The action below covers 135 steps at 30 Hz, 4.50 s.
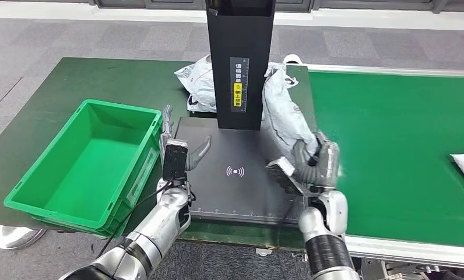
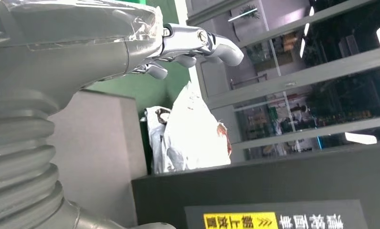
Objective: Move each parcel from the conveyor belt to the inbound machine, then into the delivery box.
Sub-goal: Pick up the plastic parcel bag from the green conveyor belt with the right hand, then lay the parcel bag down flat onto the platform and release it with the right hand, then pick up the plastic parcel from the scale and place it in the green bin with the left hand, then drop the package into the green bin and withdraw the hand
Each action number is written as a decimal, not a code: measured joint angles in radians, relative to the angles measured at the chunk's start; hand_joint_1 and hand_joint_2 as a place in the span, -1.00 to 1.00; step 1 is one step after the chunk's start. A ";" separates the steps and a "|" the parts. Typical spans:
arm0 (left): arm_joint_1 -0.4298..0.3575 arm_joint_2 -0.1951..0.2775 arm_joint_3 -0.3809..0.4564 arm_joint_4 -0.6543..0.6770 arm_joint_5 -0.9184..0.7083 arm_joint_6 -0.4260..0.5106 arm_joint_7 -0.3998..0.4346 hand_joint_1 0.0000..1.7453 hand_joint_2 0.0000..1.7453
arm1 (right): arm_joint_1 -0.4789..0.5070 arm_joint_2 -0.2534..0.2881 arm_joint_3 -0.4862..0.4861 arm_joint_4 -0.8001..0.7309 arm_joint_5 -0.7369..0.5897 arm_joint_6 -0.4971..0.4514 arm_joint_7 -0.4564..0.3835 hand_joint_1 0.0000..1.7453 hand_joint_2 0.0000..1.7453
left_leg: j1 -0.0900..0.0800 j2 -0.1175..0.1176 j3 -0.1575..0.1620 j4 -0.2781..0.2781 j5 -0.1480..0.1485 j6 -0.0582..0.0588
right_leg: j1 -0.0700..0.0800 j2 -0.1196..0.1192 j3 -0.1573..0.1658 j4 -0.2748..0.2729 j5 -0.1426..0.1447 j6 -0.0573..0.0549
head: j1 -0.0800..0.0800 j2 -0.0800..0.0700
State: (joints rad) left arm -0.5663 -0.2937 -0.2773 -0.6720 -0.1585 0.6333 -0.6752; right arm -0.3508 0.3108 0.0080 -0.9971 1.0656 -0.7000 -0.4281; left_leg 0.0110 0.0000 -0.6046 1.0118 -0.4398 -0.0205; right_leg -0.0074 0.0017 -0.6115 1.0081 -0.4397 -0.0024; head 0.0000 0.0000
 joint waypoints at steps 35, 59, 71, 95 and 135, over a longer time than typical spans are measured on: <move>0.031 0.036 0.006 -0.091 0.048 -0.036 0.000 -1.00 1.00 | -0.020 -0.121 0.574 0.077 -0.453 0.110 0.103 -1.00 1.00 | -0.002 -0.002 -0.001 0.001 0.000 0.000 | -0.001 -0.002 -0.001 0.000 0.000 0.000 | 0.000 0.000; -0.051 0.030 -0.138 0.181 -0.452 -0.062 0.290 -1.00 1.00 | 0.078 -0.122 0.367 -0.032 -0.732 0.001 -0.248 -1.00 1.00 | -0.002 -0.002 -0.001 0.001 -0.001 0.000 | -0.001 -0.002 -0.001 -0.001 0.000 0.000 | 0.000 0.000; -0.154 0.043 -0.391 0.307 -0.834 -0.496 0.607 1.00 1.00 | 0.087 -0.121 0.267 -0.052 -0.768 0.001 -0.250 -1.00 1.00 | -0.002 -0.002 0.002 0.000 -0.001 0.000 | -0.001 -0.002 0.003 -0.001 0.000 0.000 | 0.000 0.000; -0.130 0.119 -0.059 -0.012 -1.024 0.066 0.574 1.00 1.00 | 0.224 -0.121 0.219 -0.223 -0.714 0.001 -0.204 -1.00 1.00 | -0.002 -0.001 0.001 0.000 0.000 0.000 | -0.001 -0.001 0.002 0.000 0.000 0.000 | 0.000 0.000; -0.174 0.493 0.213 0.133 -1.158 -0.120 0.859 -1.00 1.00 | 0.299 -0.136 0.169 -0.284 -0.640 0.033 -0.084 -1.00 1.00 | -0.001 0.002 0.001 -0.001 0.001 -0.003 | 0.000 0.002 -0.001 0.000 0.001 -0.003 | 0.000 0.000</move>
State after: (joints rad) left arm -0.7402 0.1997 -0.0639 -0.5386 -1.3164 0.5133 0.1842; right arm -0.0516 0.1749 0.1774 -1.2806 0.4254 -0.6670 -0.5119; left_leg 0.0103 0.0024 -0.6034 1.0113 -0.4392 -0.0236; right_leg -0.0070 0.0037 -0.6123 1.0079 -0.4389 -0.0053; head 0.0001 0.0000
